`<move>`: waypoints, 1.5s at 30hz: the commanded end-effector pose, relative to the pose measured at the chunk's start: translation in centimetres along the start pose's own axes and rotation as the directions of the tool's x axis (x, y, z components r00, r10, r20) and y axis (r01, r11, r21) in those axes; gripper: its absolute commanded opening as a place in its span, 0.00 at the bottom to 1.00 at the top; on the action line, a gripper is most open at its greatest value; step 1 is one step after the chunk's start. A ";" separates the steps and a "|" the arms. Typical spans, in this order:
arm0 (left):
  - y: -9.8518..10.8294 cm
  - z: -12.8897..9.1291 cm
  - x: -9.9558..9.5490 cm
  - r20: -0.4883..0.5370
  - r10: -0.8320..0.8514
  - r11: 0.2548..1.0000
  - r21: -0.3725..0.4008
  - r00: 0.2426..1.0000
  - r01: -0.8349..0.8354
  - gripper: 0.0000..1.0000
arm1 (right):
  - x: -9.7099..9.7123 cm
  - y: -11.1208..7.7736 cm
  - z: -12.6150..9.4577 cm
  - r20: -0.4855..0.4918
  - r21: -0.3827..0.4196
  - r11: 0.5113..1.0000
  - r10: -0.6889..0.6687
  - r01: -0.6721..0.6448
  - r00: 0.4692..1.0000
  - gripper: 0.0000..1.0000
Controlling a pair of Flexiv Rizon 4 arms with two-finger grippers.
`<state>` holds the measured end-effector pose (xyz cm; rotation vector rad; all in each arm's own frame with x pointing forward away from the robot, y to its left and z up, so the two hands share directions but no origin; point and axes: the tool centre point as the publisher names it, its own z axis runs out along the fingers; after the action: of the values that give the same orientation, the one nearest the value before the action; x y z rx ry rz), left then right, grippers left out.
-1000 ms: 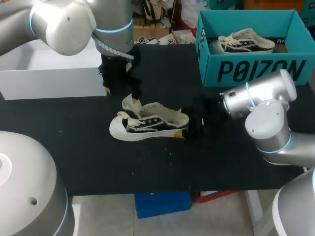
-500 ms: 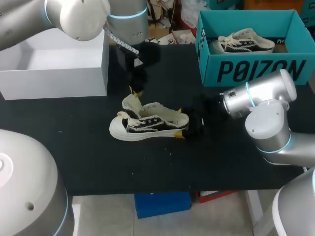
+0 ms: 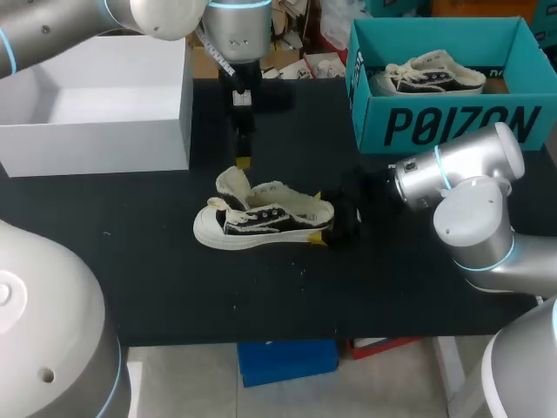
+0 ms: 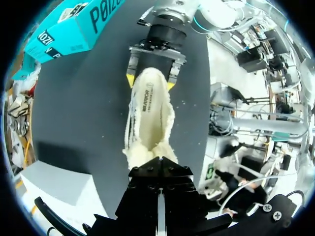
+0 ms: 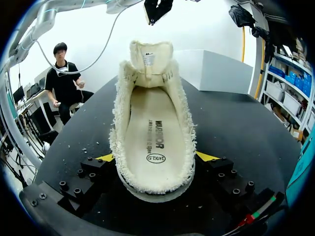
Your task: Take the shoe out of the shoebox, open the shoe tongue, remove and reinsert the insole, then place the shoe into the shoebox
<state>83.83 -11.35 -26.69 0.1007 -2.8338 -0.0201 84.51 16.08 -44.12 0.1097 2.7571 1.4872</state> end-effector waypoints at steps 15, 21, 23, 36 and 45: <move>-3.4 -0.4 0.6 -0.069 0.207 0.961 0.202 0.976 -0.190 0.00 | 0.0 -0.1 0.0 0.000 0.001 1.000 0.001 -0.001 1.000 0.00; -3.4 -0.4 0.6 -0.069 0.207 0.961 0.202 0.976 -0.190 0.00 | 0.0 -0.1 0.0 0.000 0.001 1.000 0.001 -0.001 1.000 0.00; -3.2 -0.6 0.4 -0.061 0.204 0.963 0.192 0.977 -0.189 0.00 | 0.0 -0.1 0.0 0.000 0.001 1.000 0.001 -0.001 1.000 0.00; -3.5 2.3 -0.4 -0.049 0.191 0.972 0.150 0.980 -0.182 0.00 | 0.0 -0.1 0.0 0.000 0.001 1.000 0.001 -0.001 1.000 0.00; -3.4 5.1 -1.7 -0.084 0.164 0.978 0.145 0.983 -0.151 0.00 | 0.0 -0.1 0.0 0.000 0.001 1.000 0.001 -0.001 1.000 0.00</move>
<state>83.63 -14.26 -31.23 -0.0918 -2.7518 0.2079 84.51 16.07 -44.12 0.1097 2.7570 1.4873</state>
